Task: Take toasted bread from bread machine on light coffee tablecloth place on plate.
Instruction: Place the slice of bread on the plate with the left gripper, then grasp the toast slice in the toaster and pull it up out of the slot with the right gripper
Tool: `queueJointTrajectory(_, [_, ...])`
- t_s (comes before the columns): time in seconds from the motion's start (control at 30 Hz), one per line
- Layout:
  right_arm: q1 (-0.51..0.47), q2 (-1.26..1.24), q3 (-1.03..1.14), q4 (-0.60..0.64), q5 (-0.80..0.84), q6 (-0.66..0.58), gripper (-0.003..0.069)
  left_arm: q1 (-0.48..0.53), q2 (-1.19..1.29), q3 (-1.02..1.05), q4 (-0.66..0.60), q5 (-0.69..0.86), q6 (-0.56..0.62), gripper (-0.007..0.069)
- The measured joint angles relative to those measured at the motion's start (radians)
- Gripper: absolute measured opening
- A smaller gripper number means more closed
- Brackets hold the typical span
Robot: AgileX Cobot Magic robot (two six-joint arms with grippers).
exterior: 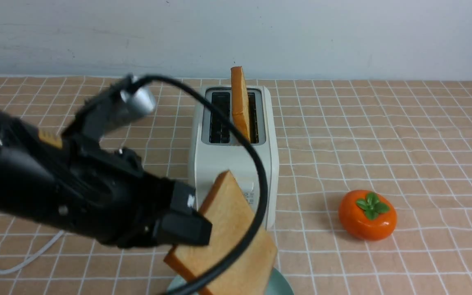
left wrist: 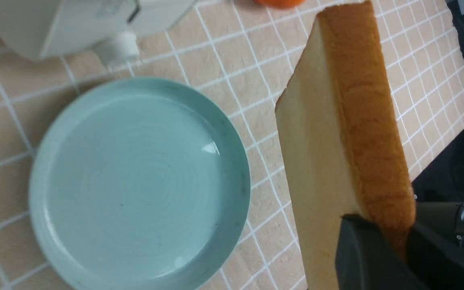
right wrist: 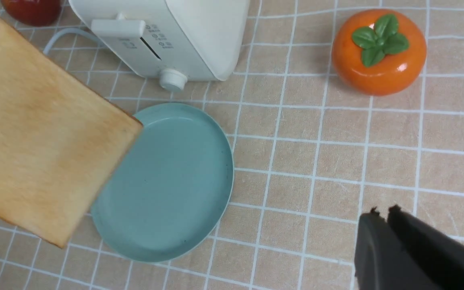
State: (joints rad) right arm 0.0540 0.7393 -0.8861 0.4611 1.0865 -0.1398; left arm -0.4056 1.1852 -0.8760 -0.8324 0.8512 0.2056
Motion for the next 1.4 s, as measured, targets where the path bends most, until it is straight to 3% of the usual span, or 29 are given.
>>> queueJointTrajectory(0.13, [0.000,0.000,0.000,0.014,-0.001,0.000,0.0048,0.000,0.037,0.157,-0.215,-0.128,0.193,0.0045])
queueJointTrajectory(0.3, [0.000,0.000,0.000,0.020,-0.015,0.000,0.0051,0.000,0.112,0.264,-0.388,-0.184,0.405,0.0045])
queueJointTrajectory(0.53, [0.000,0.000,0.000,0.022,-0.023,0.000,0.0055,0.000,0.246,0.279,-0.455,-0.224,0.578,0.0045])
queueJointTrajectory(0.73, [0.000,0.000,0.000,0.022,-0.023,0.000,0.0059,0.000,0.323,0.279,-0.470,-0.275,0.592,0.0064])
queueJointTrajectory(0.87, [0.000,0.000,0.000,0.022,-0.023,0.000,0.0062,0.000,0.352,0.279,-0.470,-0.304,0.605,0.0161])
queueJointTrajectory(1.0, [0.000,0.000,0.000,0.022,-0.033,0.000,0.0064,0.001,0.349,0.278,-0.430,-0.333,0.645,0.0357])
queueJointTrajectory(1.1, [0.000,0.007,-0.004,0.022,-0.044,0.000,0.0066,0.001,0.331,0.270,-0.377,-0.334,0.626,0.0426])
queueJointTrajectory(1.13, [0.000,0.025,-0.021,0.021,-0.039,0.000,0.0068,0.001,0.300,0.257,-0.305,-0.332,0.571,0.0461])
queueJointTrajectory(1.23, [0.000,0.057,-0.045,0.021,-0.021,0.000,0.0071,0.001,0.260,0.242,-0.179,-0.326,0.467,0.0471])
queueJointTrajectory(1.27, [0.000,0.104,-0.076,0.021,0.003,0.000,0.0074,0.001,0.223,0.232,-0.018,-0.312,0.330,0.0464])
queueJointTrajectory(1.3, [0.000,0.120,-0.092,0.021,0.013,0.000,0.0076,0.001,0.203,0.226,0.043,-0.303,0.275,0.0454])
queueJointTrajectory(1.4, [0.000,0.208,-0.159,0.036,0.031,0.000,0.0080,0.001,0.115,0.193,0.355,-0.226,-0.049,0.0365])
